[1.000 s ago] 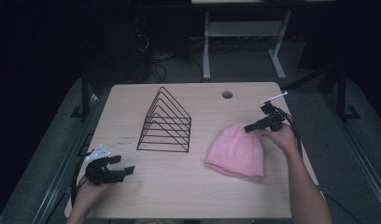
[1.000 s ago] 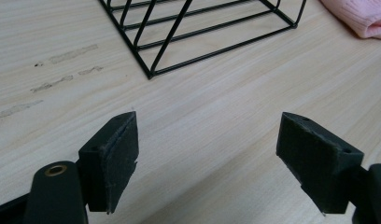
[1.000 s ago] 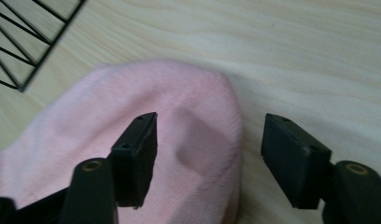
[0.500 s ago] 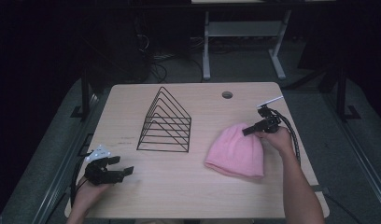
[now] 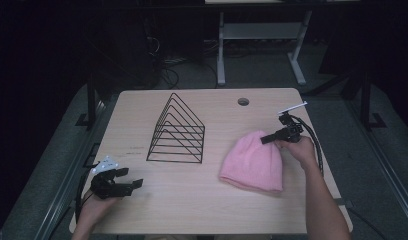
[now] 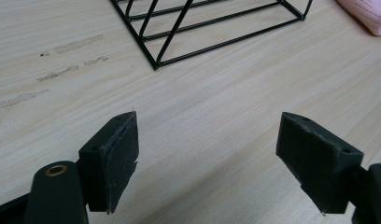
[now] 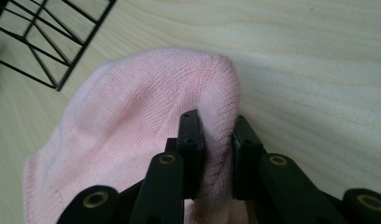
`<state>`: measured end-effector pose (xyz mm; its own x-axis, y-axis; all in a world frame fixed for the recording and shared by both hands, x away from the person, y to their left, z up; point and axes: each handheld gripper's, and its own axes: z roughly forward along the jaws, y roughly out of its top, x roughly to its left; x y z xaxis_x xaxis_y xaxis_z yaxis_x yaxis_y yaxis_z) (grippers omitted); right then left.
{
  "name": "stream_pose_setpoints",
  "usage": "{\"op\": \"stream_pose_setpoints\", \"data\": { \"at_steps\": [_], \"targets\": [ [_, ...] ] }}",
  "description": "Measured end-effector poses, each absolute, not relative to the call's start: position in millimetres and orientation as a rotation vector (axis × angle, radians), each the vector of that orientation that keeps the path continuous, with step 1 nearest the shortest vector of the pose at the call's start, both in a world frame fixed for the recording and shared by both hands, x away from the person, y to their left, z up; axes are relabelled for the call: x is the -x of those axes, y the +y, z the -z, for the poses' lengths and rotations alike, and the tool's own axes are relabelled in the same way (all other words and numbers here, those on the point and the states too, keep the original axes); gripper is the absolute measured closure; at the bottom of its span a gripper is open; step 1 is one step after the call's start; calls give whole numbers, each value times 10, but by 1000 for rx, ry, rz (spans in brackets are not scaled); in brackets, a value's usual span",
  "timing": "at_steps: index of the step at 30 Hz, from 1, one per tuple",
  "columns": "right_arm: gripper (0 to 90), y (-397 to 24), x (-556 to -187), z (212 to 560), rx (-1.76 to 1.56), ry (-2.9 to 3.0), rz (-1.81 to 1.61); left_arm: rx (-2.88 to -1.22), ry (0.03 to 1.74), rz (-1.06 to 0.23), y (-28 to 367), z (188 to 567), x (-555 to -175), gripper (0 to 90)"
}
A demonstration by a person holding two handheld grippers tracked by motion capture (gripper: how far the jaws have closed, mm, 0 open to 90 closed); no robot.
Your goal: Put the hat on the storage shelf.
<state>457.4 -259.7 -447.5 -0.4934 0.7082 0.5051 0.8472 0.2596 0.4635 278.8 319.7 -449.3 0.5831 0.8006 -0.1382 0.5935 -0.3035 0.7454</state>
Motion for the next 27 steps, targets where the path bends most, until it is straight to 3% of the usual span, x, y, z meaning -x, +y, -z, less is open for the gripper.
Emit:
{"op": "stream_pose_setpoints", "data": {
  "at_steps": [27],
  "targets": [
    [778,-2572,-4231,3766,1278,-2412,1301,-2001,1129,-325,3282,4458,-2758,221]
  ]
}}
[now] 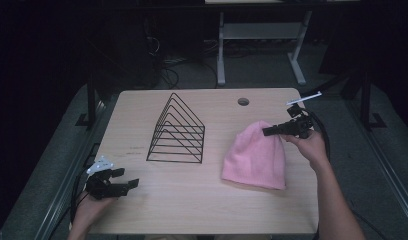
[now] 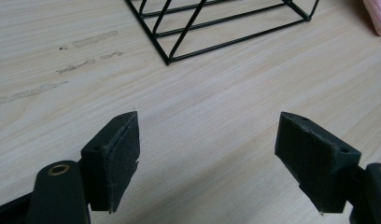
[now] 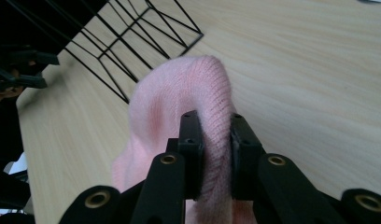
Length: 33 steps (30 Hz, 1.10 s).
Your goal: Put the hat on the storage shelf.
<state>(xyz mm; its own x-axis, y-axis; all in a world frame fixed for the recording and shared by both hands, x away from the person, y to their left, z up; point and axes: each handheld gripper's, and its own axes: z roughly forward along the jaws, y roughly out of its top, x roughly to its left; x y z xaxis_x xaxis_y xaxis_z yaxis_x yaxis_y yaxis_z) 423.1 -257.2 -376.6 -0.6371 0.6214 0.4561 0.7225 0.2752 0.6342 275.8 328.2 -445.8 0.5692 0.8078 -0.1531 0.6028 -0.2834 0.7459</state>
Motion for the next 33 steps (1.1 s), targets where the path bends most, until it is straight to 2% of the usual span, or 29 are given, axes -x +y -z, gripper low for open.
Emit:
{"op": "stream_pose_setpoints", "data": {
  "at_steps": [12,22,33],
  "targets": [
    [781,-2398,-4114,3300,1135,-2518,1329,-2029,1104,-325,3271,4449,-2756,221],
    [781,-2376,-4080,3102,1100,-2548,1359,-2040,1103,-313,3265,4452,-2749,223],
    [780,-2367,-4015,2818,1061,-2567,1439,-2047,1014,-299,3200,4322,-2730,230]
  ]
}}
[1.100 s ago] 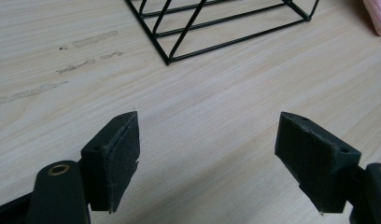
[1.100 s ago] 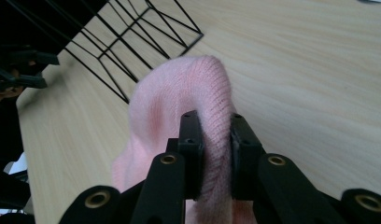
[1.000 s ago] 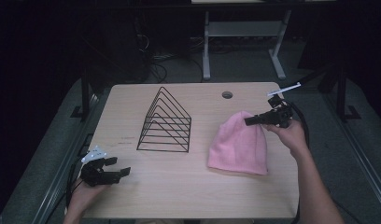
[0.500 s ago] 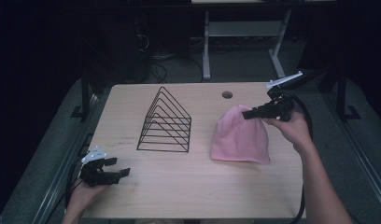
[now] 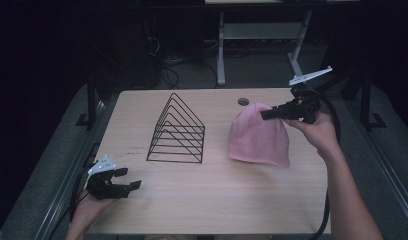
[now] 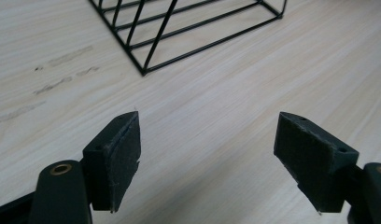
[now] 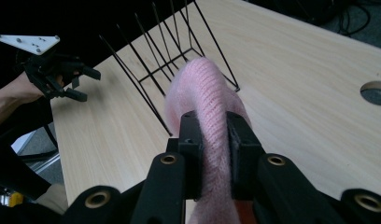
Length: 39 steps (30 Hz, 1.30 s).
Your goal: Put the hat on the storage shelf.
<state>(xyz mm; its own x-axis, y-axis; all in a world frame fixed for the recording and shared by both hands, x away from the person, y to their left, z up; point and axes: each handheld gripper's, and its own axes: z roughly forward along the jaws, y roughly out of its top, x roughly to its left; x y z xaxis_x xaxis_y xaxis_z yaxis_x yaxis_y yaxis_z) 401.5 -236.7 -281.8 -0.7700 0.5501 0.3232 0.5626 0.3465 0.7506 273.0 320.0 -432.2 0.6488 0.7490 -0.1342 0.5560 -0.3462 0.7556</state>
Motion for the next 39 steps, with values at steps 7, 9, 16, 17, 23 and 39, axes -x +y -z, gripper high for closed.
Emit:
{"op": "stream_pose_setpoints", "data": {
  "at_steps": [7,9,16,17,23,39],
  "targets": [
    [780,-2345,-4013,2631,1031,-2563,1476,-2077,929,-256,3166,4162,-2794,234],
    [780,-2337,-4014,2576,1020,-2569,1482,-2083,918,-249,3165,4142,-2801,234],
    [779,-2262,-4021,2425,981,-2579,1501,-2109,843,-227,3158,3935,-2854,236],
    [779,-2224,-4024,2374,970,-2582,1505,-2125,825,-224,3155,3871,-2879,236],
    [779,-2122,-4040,2247,936,-2582,1524,-2128,781,-230,3127,3671,-2951,237],
    [779,-1849,-4079,1890,851,-2608,1564,-2131,637,-201,2938,3142,-3165,238]
  ]
}}
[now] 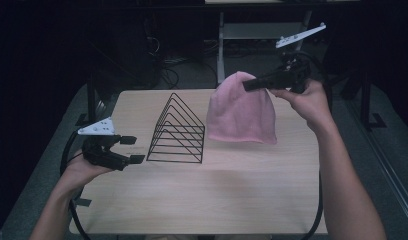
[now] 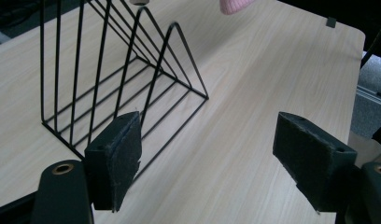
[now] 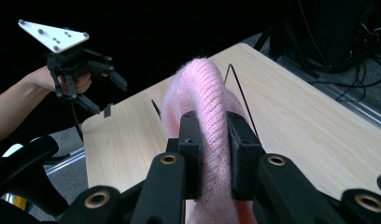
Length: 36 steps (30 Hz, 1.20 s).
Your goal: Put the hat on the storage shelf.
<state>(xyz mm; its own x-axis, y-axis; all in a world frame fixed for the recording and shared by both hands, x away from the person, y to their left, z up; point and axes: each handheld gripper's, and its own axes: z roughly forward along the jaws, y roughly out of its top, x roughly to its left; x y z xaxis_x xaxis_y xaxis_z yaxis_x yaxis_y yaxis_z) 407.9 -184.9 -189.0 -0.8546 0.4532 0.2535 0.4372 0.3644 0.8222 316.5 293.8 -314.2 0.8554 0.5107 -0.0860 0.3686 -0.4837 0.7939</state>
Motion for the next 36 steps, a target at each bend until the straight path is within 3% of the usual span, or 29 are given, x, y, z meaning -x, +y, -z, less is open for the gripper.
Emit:
{"op": "stream_pose_setpoints", "data": {
  "at_steps": [20,36],
  "targets": [
    [778,-1259,-4111,1434,-659,2608,-1603,-2149,561,-180,2644,2791,-3461,238],
    [778,-751,-4237,1376,-528,2669,-1626,-2169,531,-145,2475,2622,-3715,230]
  ]
}}
